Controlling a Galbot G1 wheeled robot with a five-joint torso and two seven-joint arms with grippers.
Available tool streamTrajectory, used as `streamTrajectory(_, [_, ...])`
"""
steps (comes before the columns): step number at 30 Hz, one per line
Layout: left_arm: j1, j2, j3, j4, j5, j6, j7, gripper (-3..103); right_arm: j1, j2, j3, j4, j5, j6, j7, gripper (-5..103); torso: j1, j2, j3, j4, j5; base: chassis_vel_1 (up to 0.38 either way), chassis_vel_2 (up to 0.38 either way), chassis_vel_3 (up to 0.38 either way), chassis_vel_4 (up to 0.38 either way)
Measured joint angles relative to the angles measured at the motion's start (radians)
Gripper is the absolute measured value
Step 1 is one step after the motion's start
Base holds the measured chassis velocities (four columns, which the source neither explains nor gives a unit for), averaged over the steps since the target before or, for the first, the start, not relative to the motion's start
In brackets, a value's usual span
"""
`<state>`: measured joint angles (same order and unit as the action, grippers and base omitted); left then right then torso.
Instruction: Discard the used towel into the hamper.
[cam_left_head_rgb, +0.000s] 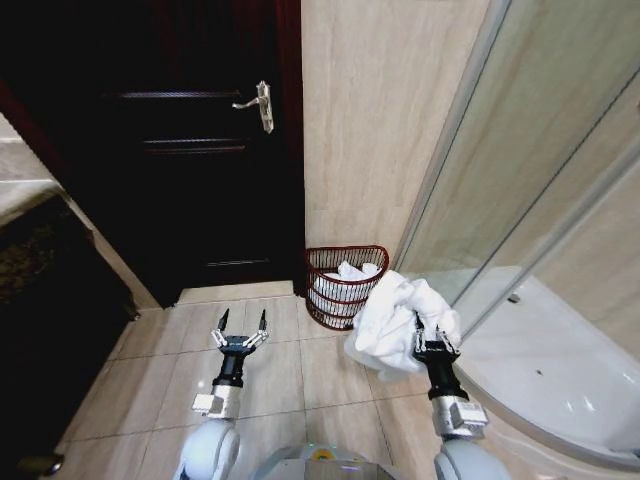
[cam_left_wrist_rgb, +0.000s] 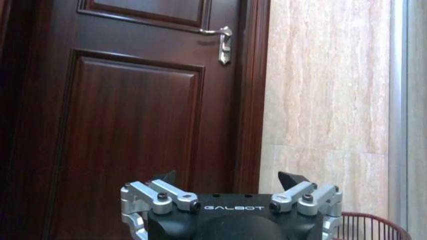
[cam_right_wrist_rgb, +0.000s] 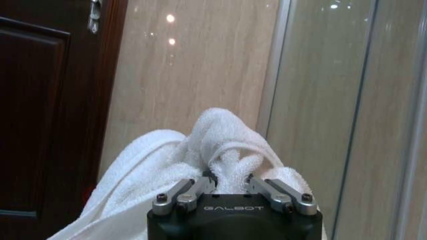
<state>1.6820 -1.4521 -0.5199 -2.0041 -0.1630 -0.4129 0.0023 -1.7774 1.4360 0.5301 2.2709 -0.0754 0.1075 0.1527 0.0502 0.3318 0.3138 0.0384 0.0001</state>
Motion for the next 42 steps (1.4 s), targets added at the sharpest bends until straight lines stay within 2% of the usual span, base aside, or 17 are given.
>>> streamTrajectory(4, [0.003, -0.006, -0.003, 0.006, 0.013, -0.015, -0.019, 100, 0.045, -0.014, 0.005, -0.017, 0.040, -0.028, -0.013, 17, 0.000, 0.000, 0.000, 0.0001, -0.0001, 0.020, -0.011, 0.004, 0.026])
streamTrajectory(6, [0.015, -0.001, -0.006, 0.017, 0.024, -0.024, -0.038, 100, 0.128, -0.040, 0.012, -0.041, 0.089, -0.072, -0.022, 17, 0.000, 0.000, 0.000, 0.0001, 0.0001, 0.000, 0.000, 0.000, 0.000])
streamTrajectory(7, [0.015, -0.001, -0.006, 0.017, 0.024, -0.024, -0.038, 100, 0.128, -0.040, 0.012, -0.041, 0.089, -0.072, -0.022, 17, 0.000, 0.000, 0.000, 0.0001, 0.0001, 0.000, 0.000, 0.000, 0.000])
streamTrajectory(9, [0.039, 0.004, -0.010, 0.025, 0.050, -0.031, -0.054, 100, 0.255, -0.083, 0.014, -0.066, 0.157, -0.135, -0.021, 17, 0.000, 0.000, 0.000, 0.0001, 0.0001, 0.000, 0.000, 0.000, 0.000])
streamTrajectory(13, [0.064, 0.001, -0.014, 0.024, 0.068, -0.032, -0.069, 100, 0.358, -0.128, 0.007, -0.087, 0.198, -0.170, -0.017, 17, 0.000, 0.000, 0.000, 0.0004, 0.0002, 0.000, 0.000, 0.000, 0.000])
streamTrajectory(16, [0.092, 0.000, -0.017, 0.023, 0.091, -0.032, -0.093, 100, 0.509, -0.197, -0.019, -0.091, 0.281, -0.233, 0.012, 17, 0.000, 0.000, 0.000, 0.0004, 0.0001, 0.000, 0.000, 0.000, 0.000])
streamTrajectory(21, [0.078, 0.014, -0.003, 0.030, 0.106, -0.015, -0.094, 100, 0.604, -0.259, -0.008, -0.053, 0.378, -0.293, 0.057, 17, 0.000, 0.000, 0.000, 0.0008, 0.0001, 0.000, 0.000, 0.000, 0.000])
streamTrajectory(22, [0.065, 0.011, -0.002, 0.036, 0.112, -0.003, -0.083, 100, 0.623, -0.280, 0.003, -0.036, 0.407, -0.309, 0.076, 17, 0.000, 0.000, 0.000, -0.0003, -0.0002, 0.000, 0.000, 0.000, 0.000])
streamTrajectory(25, [0.061, 0.013, -0.002, 0.039, 0.111, 0.008, -0.087, 100, 0.712, -0.333, 0.006, -0.029, 0.469, -0.347, 0.089, 17, 0.000, 0.000, 0.000, -0.0002, 0.0003, 0.000, 0.000, 0.000, 0.000])
streamTrajectory(32, [0.057, 0.006, -0.006, 0.036, 0.113, 0.007, -0.109, 100, 0.908, -0.400, -0.037, -0.119, 0.565, -0.375, 0.066, 17, 0.000, 0.000, 0.000, 0.0002, 0.0002, 0.000, 0.000, 0.000, 0.000])
streamTrajectory(38, [0.045, -0.006, -0.013, 0.065, 0.113, -0.015, -0.117, 100, 1.084, -0.419, -0.083, -0.225, 0.626, -0.374, 0.038, 17, 0.000, 0.000, 0.000, 0.0002, -0.0002, 0.000, 0.000, 0.000, 0.000])
streamTrajectory(42, [0.045, -0.008, -0.021, 0.073, 0.112, -0.024, -0.118, 100, 1.215, -0.419, -0.146, -0.303, 0.705, -0.382, 0.041, 17, 0.000, 0.000, 0.000, 0.0001, -0.0002, 0.000, 0.000, 0.000, 0.000])
